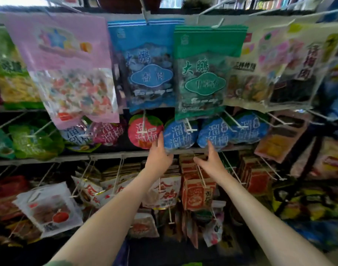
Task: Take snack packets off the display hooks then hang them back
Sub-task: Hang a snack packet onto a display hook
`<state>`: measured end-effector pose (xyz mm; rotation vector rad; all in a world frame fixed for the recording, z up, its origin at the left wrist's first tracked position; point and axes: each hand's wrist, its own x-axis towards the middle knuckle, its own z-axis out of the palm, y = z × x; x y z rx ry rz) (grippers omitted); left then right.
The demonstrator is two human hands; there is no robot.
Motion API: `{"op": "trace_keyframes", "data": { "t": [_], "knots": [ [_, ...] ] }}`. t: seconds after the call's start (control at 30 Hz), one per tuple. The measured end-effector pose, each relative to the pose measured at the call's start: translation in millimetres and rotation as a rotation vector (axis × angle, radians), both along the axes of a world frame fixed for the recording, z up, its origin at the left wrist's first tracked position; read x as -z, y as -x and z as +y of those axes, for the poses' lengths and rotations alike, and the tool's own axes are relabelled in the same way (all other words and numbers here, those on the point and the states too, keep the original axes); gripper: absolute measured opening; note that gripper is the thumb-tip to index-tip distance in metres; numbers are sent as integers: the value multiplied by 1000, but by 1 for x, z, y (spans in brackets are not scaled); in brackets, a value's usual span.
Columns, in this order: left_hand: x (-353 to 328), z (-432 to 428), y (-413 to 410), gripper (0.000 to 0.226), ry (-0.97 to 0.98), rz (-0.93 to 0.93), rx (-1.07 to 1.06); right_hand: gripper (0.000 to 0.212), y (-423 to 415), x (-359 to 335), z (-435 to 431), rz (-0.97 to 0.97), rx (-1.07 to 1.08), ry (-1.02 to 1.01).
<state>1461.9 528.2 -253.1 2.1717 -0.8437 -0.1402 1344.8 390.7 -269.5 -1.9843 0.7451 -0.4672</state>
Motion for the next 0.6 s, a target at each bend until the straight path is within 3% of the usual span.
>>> {"op": "trace_keyframes", "data": {
  "t": [0.13,0.3,0.4,0.5,0.6],
  "knots": [
    [3,-38,-14,77,87,17,-160,87,1,5,-34,-13,-83,22],
    [5,-58,-16,49,109,-58,-294,81,2,8,-60,28,-216,2],
    [2,-62,-16,54,94,-81,-396,81,-4,3,-67,33,-254,8],
    [3,-66,-25,41,-8,-42,-353,83,-8,-4,-72,38,-285,49],
    [2,-69,-21,29,77,29,-265,85,-11,-8,-73,42,-303,60]
  ]
}}
